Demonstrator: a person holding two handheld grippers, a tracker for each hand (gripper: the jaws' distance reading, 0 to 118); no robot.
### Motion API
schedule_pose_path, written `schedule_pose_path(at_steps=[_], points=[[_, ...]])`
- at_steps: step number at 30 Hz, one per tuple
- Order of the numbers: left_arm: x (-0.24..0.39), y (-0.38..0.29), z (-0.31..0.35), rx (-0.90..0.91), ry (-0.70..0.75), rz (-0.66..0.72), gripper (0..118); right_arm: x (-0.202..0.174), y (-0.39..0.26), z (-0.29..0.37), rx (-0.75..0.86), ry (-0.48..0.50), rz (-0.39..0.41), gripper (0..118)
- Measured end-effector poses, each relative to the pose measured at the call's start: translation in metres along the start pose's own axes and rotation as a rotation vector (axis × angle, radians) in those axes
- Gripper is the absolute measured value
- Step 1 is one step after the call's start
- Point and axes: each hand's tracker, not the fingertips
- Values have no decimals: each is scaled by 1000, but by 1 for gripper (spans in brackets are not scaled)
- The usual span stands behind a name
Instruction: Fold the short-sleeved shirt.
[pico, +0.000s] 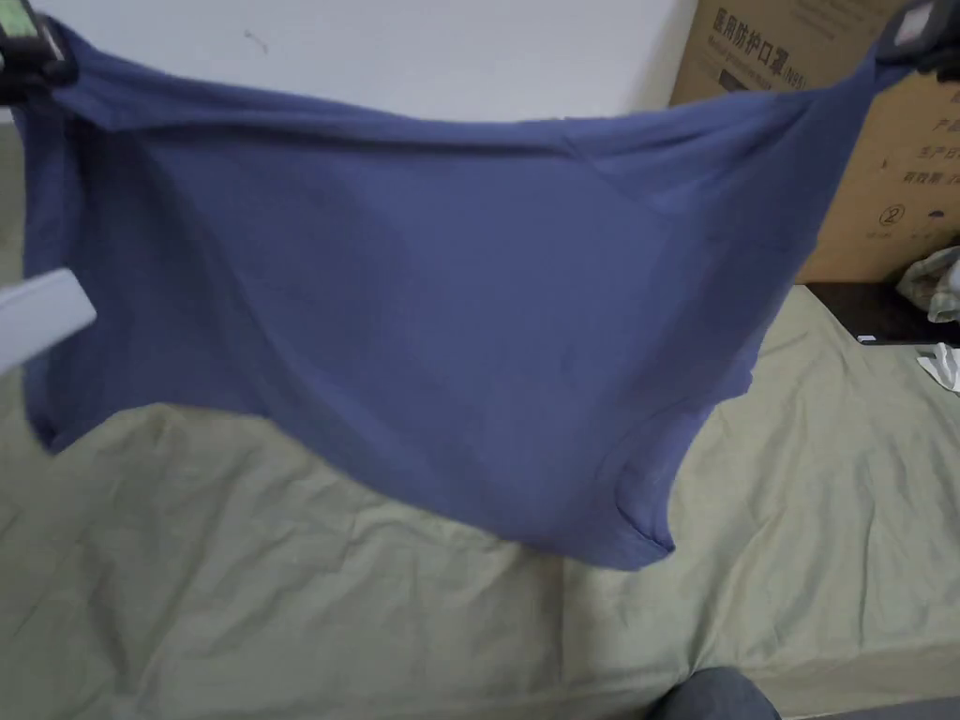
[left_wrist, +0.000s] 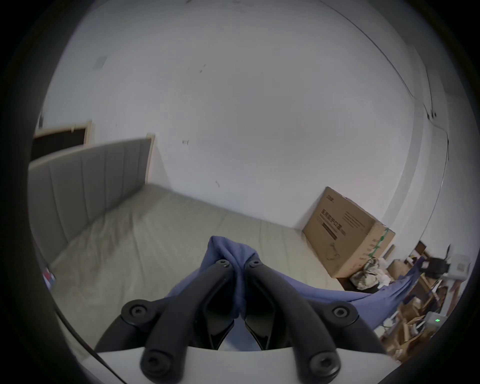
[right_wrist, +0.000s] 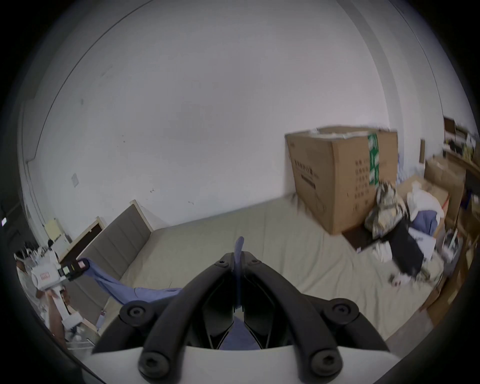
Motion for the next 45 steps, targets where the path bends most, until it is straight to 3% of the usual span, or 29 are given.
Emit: schedule_pose_path(at_steps=[1, 4, 8, 9, 12, 13, 15, 19, 23, 28, 34, 39, 45], points=[[5, 11, -5, 5, 3, 3, 2, -7, 12, -5, 81, -71, 141, 2], [16, 47, -24, 15, 16, 8, 2, -36, 46, -24, 126, -143, 231, 1], [30, 82, -56, 26, 86, -21, 2, -58, 85, -57, 192, -245, 314, 1], [33, 90, -65, 23, 97, -29, 2, -65, 93, -68, 159, -254, 267, 1], [40, 112, -96, 3, 121, -55, 2, -81, 119, -103, 185, -306, 290, 1], [42, 119, -108, -4, 135, -60, 2, -87, 128, -116, 224, -324, 344, 1], [48, 132, -131, -8, 166, -74, 2, -100, 142, -138, 252, -372, 379, 1], [57, 158, -171, 12, 189, -72, 2, -115, 180, -178, 334, -437, 350, 1], [74, 177, -211, 50, 245, -172, 2, -134, 210, -206, 421, -490, 354, 1], [85, 187, -248, 119, 231, -162, 2, -149, 234, -221, 560, -519, 300, 1], [87, 187, -283, 179, 220, -164, 2, -160, 240, -230, 719, -533, 302, 1], [79, 160, -299, 147, 213, -195, 2, -152, 228, -253, 669, -530, 336, 1], [60, 96, -320, 1, 220, -262, 2, -113, 175, -289, 493, -534, 323, 1]])
